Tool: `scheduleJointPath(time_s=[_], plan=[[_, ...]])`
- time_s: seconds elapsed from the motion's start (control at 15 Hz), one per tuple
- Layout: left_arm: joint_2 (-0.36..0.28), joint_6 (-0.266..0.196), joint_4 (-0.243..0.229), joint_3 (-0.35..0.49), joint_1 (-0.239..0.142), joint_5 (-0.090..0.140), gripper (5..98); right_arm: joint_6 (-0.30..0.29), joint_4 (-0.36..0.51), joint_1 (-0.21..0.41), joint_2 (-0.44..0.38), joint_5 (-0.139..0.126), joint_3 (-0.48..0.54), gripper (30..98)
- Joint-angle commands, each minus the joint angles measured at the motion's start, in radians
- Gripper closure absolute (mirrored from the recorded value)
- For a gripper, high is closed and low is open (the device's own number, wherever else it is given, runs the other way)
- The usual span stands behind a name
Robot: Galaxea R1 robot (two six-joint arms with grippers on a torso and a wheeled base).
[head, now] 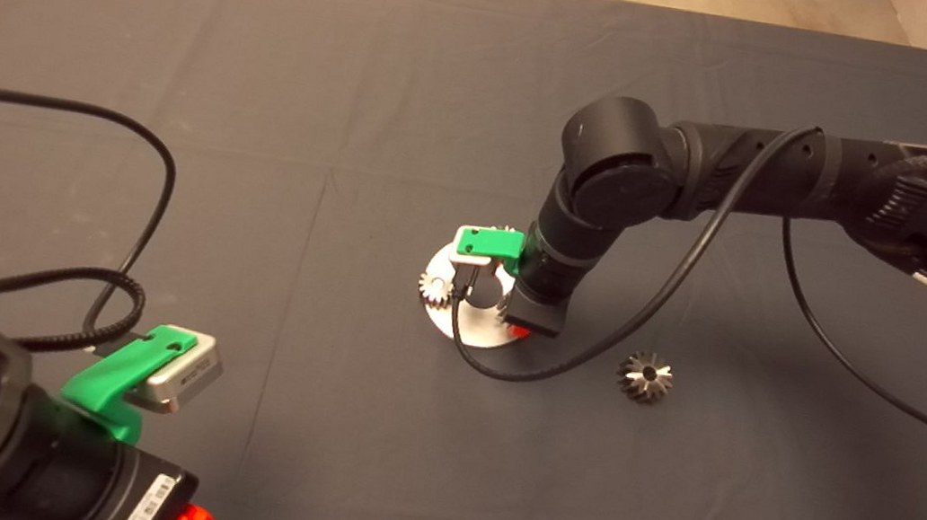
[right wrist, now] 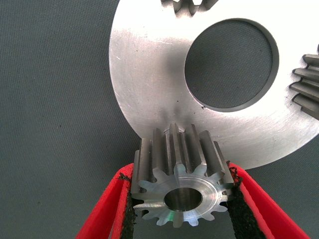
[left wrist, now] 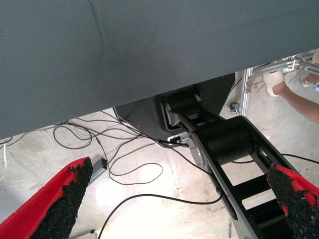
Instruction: Remove an incorrectly installed larger gear and replace it with the correct smaller gear
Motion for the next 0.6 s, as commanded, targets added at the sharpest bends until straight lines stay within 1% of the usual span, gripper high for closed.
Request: scheduleJointPath(time_s=[0.0,0.53], plan=[[-0.004,0.001,-0.014,0.015,-0.008,-0.008,12.7,0.007,-0.032,0.018,0.008,-0.128,0.000,86.4],[-0.005,0.001,-0.014,0.015,-0.008,-0.008,12.7,0.010,-0.032,0.012,0.016,-0.128,0.000,86.4]])
